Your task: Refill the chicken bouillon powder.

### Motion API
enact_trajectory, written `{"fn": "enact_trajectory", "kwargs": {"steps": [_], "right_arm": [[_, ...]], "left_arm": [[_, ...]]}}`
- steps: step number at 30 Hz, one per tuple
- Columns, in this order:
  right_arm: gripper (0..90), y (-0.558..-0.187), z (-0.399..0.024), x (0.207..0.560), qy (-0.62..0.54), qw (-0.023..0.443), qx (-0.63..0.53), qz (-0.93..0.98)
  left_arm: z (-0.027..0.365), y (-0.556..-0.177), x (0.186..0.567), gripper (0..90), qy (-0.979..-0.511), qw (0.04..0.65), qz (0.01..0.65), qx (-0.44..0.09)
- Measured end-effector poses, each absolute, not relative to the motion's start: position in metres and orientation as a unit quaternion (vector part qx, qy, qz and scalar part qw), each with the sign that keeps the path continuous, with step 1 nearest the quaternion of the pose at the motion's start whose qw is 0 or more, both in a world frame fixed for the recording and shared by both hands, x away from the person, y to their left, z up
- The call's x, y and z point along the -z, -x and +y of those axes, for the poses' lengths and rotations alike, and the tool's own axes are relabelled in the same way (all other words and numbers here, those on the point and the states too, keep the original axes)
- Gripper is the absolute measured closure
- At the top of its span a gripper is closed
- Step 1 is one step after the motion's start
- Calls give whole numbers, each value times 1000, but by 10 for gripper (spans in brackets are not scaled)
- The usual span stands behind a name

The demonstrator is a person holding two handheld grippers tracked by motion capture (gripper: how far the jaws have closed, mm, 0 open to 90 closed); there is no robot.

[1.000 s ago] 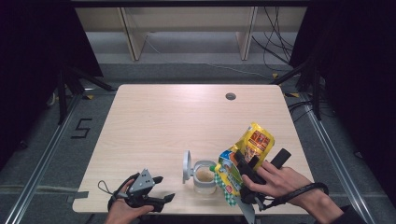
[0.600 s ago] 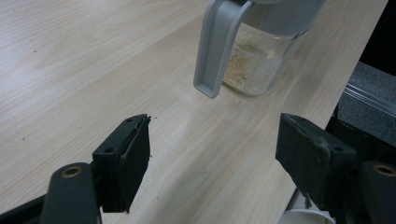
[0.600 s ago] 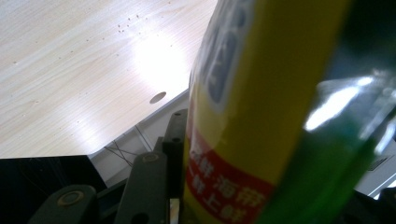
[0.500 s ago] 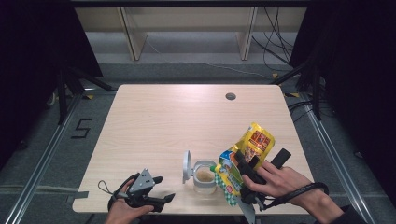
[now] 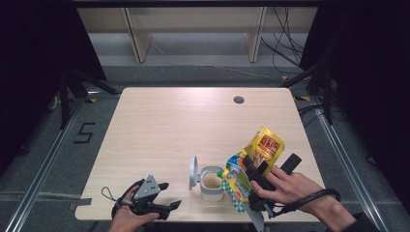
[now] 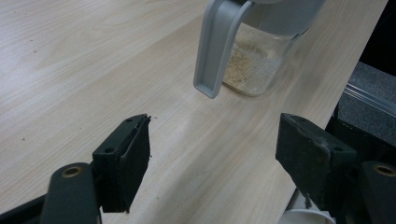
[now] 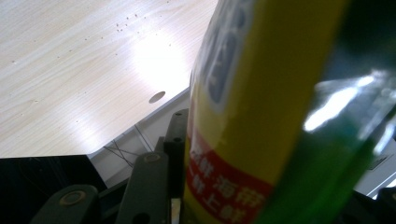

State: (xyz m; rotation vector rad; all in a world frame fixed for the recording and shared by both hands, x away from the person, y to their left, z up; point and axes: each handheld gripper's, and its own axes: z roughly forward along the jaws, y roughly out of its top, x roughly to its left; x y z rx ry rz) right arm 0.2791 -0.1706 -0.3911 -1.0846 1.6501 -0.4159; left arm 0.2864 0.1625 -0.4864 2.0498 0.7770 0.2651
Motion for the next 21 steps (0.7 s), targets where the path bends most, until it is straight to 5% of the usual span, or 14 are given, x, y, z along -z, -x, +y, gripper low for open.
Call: {"fn": "enact_trajectory", "kwargs": {"steps": [21], "right_arm": [[659, -279, -171, 390, 458, 530, 179, 691]], "left_arm": [[162, -287, 487, 256, -827, 455, 313, -107]]}}
